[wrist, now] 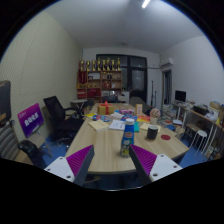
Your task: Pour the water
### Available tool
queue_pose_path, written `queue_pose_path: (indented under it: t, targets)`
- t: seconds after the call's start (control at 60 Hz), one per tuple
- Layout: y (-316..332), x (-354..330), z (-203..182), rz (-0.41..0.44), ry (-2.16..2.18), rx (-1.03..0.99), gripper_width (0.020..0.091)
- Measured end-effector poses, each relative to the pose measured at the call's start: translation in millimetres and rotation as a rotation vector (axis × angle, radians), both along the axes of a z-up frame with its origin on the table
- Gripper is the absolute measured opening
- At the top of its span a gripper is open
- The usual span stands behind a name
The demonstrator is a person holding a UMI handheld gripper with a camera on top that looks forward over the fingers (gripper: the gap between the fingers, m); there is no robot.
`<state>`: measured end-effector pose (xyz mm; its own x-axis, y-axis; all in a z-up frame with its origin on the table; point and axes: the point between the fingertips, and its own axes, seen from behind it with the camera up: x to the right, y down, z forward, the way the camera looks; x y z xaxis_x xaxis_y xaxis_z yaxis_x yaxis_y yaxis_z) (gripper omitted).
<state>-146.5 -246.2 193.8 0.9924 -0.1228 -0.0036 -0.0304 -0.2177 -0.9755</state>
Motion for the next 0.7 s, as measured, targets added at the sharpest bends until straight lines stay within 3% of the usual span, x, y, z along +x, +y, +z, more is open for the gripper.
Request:
queue_pose_path:
  t: [0.3,0.567,0.617,0.7]
  targets:
    - [168,105,-70,-0.042,-0.020,0.002,0.0809]
    - [251,109,-122,0.045,-0.027,-0.013,0.0800]
    - [262,114,-131,0.040,-0.040,-0.031,0.0610]
    - [268,107,-127,0.064,-0.073,-0.003,0.0564]
